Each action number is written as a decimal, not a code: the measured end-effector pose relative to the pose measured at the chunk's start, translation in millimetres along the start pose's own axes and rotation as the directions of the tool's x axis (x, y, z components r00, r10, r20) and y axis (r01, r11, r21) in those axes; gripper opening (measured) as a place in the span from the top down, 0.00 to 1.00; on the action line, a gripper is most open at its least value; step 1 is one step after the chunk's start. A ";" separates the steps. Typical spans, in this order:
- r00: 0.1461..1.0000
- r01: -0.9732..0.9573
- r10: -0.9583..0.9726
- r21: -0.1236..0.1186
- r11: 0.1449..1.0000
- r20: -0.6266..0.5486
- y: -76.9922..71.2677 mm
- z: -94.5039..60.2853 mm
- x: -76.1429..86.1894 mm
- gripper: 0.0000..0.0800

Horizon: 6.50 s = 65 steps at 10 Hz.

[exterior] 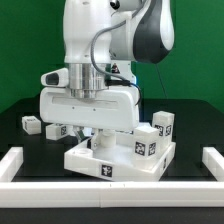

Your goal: Assemble square table

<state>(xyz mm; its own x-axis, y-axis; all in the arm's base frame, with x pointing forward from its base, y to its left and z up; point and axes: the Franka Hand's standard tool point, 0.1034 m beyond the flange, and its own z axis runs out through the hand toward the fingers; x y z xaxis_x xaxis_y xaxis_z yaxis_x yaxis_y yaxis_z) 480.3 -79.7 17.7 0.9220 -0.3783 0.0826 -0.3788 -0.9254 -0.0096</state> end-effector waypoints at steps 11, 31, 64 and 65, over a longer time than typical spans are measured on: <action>0.461 0.878 -0.887 -0.134 0.460 -0.027 -52.1 -5.0 66.9 0.92; -0.249 0.911 -0.968 -0.343 -0.229 -0.014 -173.9 -11.3 92.5 0.88; 0.176 0.933 -0.980 -0.302 0.196 -0.094 -208.0 -119.1 140.7 0.19; 0.242 0.921 -0.963 -0.286 0.266 -0.116 -234.7 -126.0 145.1 0.19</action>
Offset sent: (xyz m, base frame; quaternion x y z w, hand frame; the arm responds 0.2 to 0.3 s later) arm 0.0511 0.0019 0.0058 0.0247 0.0471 -0.3781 0.9242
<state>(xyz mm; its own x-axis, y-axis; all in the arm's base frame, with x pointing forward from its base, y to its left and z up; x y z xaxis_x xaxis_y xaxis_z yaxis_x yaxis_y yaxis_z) 693.0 85.5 157.4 0.5791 0.8023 0.1450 0.7250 -0.5881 0.3586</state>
